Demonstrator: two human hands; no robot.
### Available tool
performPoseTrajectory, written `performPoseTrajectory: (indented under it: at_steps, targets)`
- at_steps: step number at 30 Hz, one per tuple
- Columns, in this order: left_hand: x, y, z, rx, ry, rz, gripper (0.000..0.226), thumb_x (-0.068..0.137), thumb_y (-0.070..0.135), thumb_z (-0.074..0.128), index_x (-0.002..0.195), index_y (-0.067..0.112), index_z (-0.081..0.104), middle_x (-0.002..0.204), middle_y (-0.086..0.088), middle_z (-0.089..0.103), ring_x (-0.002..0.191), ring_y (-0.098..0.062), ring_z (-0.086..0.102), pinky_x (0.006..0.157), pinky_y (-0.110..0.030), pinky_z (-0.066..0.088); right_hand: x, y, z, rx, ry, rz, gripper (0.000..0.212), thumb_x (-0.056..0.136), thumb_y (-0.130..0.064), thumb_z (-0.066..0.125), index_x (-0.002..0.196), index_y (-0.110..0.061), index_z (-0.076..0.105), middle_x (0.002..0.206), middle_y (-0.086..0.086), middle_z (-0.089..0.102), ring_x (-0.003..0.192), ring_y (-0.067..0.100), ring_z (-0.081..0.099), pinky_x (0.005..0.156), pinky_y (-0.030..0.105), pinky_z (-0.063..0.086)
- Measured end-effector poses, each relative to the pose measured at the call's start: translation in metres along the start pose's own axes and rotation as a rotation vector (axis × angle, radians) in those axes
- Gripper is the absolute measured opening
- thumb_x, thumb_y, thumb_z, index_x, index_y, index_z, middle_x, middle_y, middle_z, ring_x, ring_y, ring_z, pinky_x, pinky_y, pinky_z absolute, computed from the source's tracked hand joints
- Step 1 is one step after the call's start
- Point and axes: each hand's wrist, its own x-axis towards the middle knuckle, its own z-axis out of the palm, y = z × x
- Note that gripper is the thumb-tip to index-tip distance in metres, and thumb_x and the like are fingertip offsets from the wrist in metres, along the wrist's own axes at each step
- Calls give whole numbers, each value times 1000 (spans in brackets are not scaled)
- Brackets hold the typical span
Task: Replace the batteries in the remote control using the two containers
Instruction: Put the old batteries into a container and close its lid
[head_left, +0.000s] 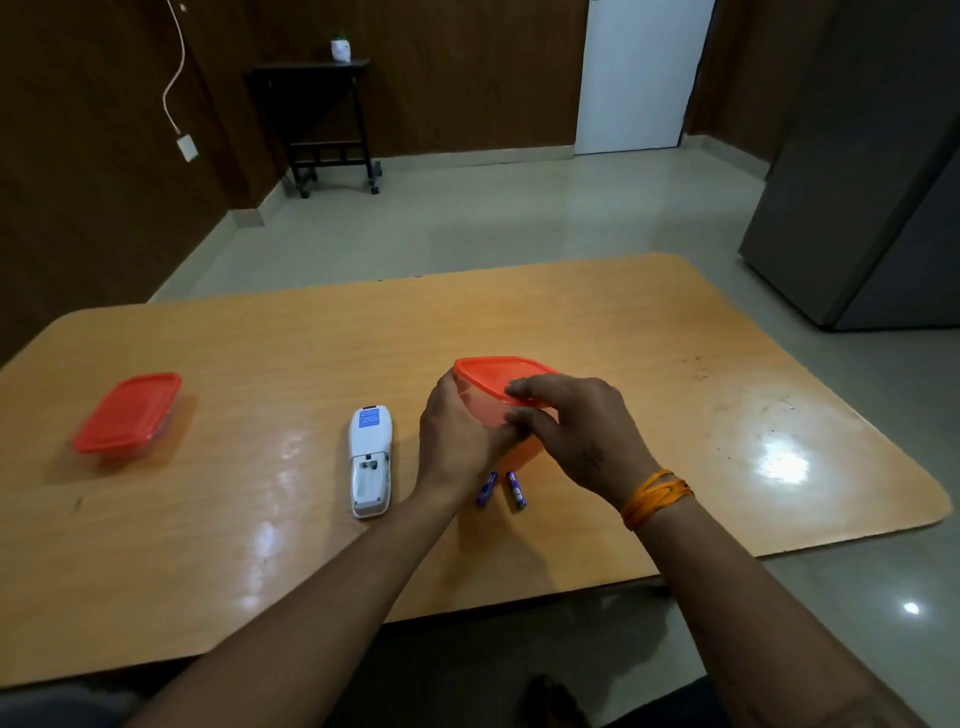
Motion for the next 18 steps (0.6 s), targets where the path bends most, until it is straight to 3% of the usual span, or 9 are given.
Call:
performPoseTrajectory:
  at_steps: [6, 11, 14, 16, 18]
  targets:
    - [-8, -5, -5, 52, -7, 83, 115, 63, 58, 92, 156, 24, 35, 150, 1, 54, 135, -22, 54, 106, -44, 55, 4, 7, -6, 98, 50, 66, 25, 94, -31, 75, 115, -19, 80, 110, 1, 81, 102, 21, 75, 88, 43, 61]
    - [-6, -1, -6, 87, 7, 109, 113, 64, 54, 93, 157, 22, 36, 151, 0, 54, 136, -23, 53, 106, -41, 54, 7, 11, -2, 61, 136, 35, 22, 97, -30, 70, 113, -18, 80, 96, 4, 81, 82, 21, 74, 71, 39, 62]
    - [-7, 2, -7, 73, 11, 117, 114, 64, 51, 95, 157, 23, 36, 153, 1, 52, 135, -18, 51, 103, -31, 51, 11, 15, -6, 84, 198, 64, 22, 99, -28, 68, 116, -16, 78, 89, 2, 79, 74, 17, 70, 63, 34, 59]
    - [-9, 3, -8, 45, 22, 129, 110, 62, 49, 96, 154, 24, 40, 149, 3, 55, 126, -9, 49, 97, -25, 47, 12, 17, -9, 111, 229, 77, 25, 100, -25, 68, 121, -15, 75, 95, 2, 79, 80, 14, 70, 66, 31, 60]
    - [-10, 4, -9, 24, 24, 124, 109, 62, 48, 97, 152, 25, 42, 146, 5, 56, 123, -5, 47, 93, -22, 45, 10, 18, -6, 100, 209, 79, 31, 97, -17, 72, 128, -14, 72, 109, 4, 78, 95, 16, 71, 81, 29, 60]
